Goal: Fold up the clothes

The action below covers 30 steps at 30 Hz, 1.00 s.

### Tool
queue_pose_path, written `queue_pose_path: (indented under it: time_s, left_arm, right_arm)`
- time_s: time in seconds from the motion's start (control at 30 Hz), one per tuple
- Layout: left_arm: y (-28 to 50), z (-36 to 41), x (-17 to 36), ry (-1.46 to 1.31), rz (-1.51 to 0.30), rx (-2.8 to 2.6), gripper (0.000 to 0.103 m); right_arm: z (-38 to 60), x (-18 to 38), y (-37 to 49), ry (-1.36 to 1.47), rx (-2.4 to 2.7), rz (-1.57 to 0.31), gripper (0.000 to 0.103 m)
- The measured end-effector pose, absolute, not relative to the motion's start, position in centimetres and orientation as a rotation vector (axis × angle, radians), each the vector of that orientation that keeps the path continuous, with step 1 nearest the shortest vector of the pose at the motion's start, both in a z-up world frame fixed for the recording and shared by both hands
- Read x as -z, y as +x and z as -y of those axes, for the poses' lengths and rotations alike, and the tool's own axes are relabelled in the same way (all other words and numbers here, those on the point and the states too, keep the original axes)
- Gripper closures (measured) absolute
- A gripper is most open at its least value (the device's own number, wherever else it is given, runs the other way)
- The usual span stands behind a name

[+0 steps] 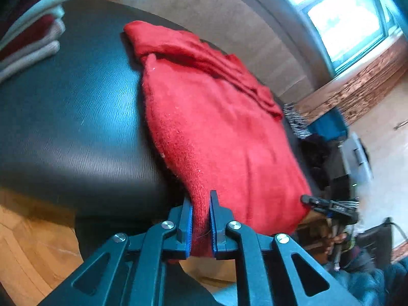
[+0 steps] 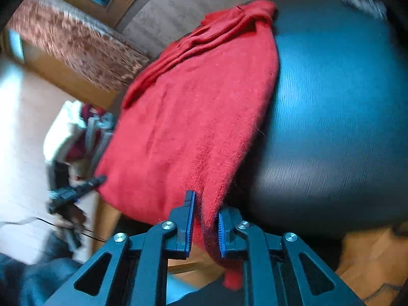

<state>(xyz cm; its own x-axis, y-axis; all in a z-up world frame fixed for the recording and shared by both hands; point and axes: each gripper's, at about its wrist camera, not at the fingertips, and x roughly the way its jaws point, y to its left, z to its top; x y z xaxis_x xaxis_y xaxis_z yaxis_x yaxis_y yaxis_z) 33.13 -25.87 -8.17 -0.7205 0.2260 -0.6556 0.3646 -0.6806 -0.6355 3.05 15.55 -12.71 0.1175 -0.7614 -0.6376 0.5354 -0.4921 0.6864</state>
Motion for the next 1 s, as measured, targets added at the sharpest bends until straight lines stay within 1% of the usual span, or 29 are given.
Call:
queue_pose_path:
  time_s: [0.03,0.1,0.17,0.3,0.5,0.57,0.63,0.67,0.7,0.73,0.8,0.83,0.9,1.0]
  left_arm:
    - [34.1,25.9,7.6,1.111,-1.268,2.581,0.094]
    - [35.3,26.0,6.3,1.045,-1.335,2.622,0.094]
    - [35.4,26.7,4.9,0.974,-1.38,2.657,0.094]
    - [34.6,28.6,2.2,0.836,-1.457,2.709,0.094]
    - [28.1,32.8,0.3,0.699,-1.462,2.704,0.093]
    - [25.3,34.7,0.7,0.671,-1.475,2.651,0.093]
    - [22.5,37.3,2.3,0.664,-1.526,2.562,0.093]
    - [21.1,38.6,3.3,0.682,-1.516,2.501,0.093]
    - [20.2,39.4,4.4,0.713,-1.517,2.454,0.093]
    - [19.2,40.3,5.8,0.759,-1.525,2.396,0.093]
    - [17.4,41.5,8.9,0.876,-1.524,2.287,0.094]
    - [17.2,41.5,9.6,0.902,-1.514,2.283,0.094]
    - [17.6,40.9,9.2,0.926,-1.459,2.319,0.094]
    - [18.8,39.2,8.6,0.99,-1.371,2.368,0.094]
  right_arm:
    - [-16.1,12.6,3.6,1.361,1.56,0.302,0.092]
    - [-16.9,11.9,4.5,1.342,1.5,0.411,0.092]
    - [-17.1,10.6,5.3,1.308,1.459,0.464,0.092]
    - [-16.3,8.4,4.5,1.245,1.438,0.519,0.092]
    - [-12.4,6.1,-1.5,1.157,1.477,0.554,0.092]
    - [-10.5,6.0,-4.7,1.15,1.508,0.569,0.092]
    - [-8.4,6.9,-8.4,1.177,1.548,0.594,0.092]
    - [-7.4,7.6,-10.0,1.198,1.567,0.604,0.092]
    - [-6.2,8.8,-12.0,1.233,1.587,0.613,0.092]
    - [-5.3,10.2,-13.2,1.28,1.6,0.611,0.089]
    - [-3.6,12.9,-15.1,1.376,1.619,0.598,0.09]
    - [-3.1,13.7,-15.3,1.387,1.614,0.599,0.098]
    - [-3.3,14.1,-15.1,1.354,1.609,0.61,0.098]
    - [-4.5,14.0,-13.3,1.347,1.6,0.555,0.098]
